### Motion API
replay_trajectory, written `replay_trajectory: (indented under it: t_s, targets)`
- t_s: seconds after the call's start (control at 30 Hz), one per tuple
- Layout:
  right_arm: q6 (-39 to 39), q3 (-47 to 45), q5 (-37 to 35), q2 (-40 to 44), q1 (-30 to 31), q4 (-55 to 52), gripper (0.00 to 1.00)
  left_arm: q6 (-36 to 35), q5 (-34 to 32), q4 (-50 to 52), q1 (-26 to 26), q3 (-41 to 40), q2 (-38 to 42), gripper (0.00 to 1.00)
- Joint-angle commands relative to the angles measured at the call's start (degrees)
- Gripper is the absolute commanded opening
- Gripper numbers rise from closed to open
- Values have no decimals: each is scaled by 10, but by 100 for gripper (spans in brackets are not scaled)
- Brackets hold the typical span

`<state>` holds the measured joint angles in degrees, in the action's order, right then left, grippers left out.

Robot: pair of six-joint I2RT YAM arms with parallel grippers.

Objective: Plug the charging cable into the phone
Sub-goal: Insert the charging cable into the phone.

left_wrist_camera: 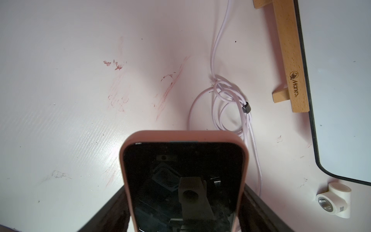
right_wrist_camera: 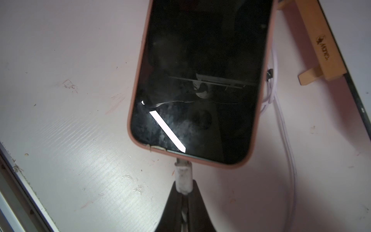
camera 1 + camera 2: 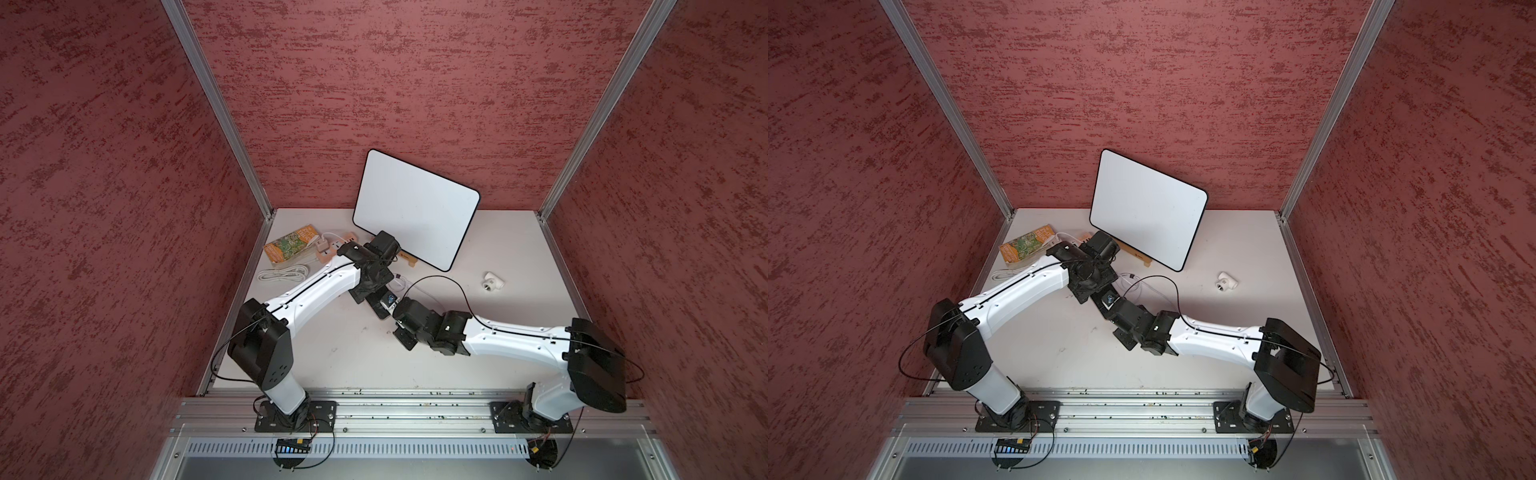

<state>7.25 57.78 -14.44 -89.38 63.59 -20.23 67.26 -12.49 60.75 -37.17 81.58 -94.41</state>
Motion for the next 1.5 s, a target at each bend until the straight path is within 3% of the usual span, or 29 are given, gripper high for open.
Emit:
replay_trajectory:
  t_s: [0.0, 0.4, 0.77, 1.33, 1.47]
  targets:
    - [-7, 50, -33, -7, 4, 61, 0, 13, 15, 28, -26, 21, -9, 0]
    - [21, 8, -67, 22, 4, 168, 0, 33, 57, -23, -29, -14, -5, 0]
    - [57, 22, -79, 15, 3, 158, 0, 67, 50, -46, -33, -44, 13, 0]
    - [8, 44, -29, -5, -15, 100, 0, 36, 7, -46, -64, -32, 25, 0]
    - [7, 36, -23, 2, -21, 116, 0, 37, 25, -64, -64, -42, 25, 0]
